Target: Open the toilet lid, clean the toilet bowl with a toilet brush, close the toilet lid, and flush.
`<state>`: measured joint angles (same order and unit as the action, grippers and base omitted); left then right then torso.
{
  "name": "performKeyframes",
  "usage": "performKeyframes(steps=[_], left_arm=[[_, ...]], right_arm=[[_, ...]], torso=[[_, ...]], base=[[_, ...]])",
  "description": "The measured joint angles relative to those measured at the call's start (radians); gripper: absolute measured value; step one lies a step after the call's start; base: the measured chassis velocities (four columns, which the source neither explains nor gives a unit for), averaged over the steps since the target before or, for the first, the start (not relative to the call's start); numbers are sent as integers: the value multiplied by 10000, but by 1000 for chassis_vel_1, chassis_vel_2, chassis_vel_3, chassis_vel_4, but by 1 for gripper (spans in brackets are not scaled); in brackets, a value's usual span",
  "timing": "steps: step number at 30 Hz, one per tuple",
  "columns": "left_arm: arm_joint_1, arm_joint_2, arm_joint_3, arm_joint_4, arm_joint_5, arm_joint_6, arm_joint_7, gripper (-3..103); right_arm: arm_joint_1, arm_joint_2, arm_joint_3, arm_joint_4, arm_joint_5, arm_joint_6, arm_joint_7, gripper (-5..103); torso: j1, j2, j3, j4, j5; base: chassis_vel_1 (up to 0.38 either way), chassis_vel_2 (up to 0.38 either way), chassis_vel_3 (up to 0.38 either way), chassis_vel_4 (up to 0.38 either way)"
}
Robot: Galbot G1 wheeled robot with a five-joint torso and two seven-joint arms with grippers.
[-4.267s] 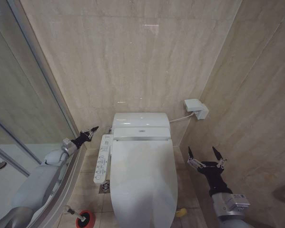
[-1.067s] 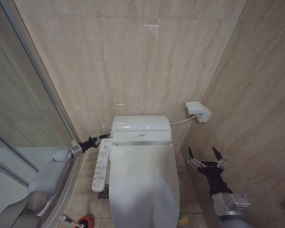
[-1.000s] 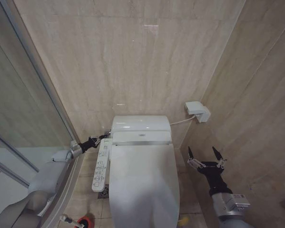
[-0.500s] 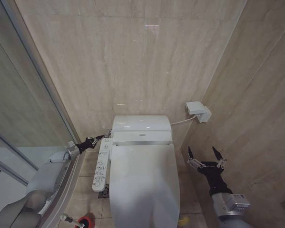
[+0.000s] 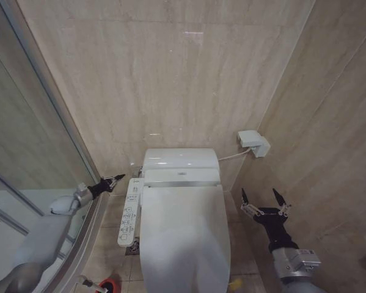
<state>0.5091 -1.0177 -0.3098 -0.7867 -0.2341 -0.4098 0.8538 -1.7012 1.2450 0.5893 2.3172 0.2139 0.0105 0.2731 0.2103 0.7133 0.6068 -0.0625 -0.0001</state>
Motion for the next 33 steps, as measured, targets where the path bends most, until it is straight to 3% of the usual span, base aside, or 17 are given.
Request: performKeyframes(steps=[7,15,26,27,31,33], left_arm=[[-291,47,197,151,-319,-483,-19,0],[-489,-256,649,-98,-320,-516,-27,0],[-1052,-1069,1066,1046,-531,-1012,197,0],[-1062,-1148,1041,1141,-566,-1044,209,0],[-1117,-1291,1042,1370,-589,-1062,243,0],[-1168,-1347,1015,1547,-608,-1076,288,0]], right_arm=[[0,0,0,0,0,0,0,100],[0,0,0,0,0,0,0,100],[0,0,0,0,0,0,0,100],[-1,-1,1,0,0,0,0,100],[0,-1,0,0,0,0,0,100],[0,0,0,0,0,0,0,100]], torso=[[0,0,0,-7,0],[0,0,0,-3,3],[0,0,1,-4,1],[0,0,0,8,4],[-1,0,-1,10,6],[-2,1,-2,0,6]], base=[[0,0,0,0],[0,0,0,0],[0,0,0,0],[0,0,0,0],[0,0,0,0],[0,0,0,0]])
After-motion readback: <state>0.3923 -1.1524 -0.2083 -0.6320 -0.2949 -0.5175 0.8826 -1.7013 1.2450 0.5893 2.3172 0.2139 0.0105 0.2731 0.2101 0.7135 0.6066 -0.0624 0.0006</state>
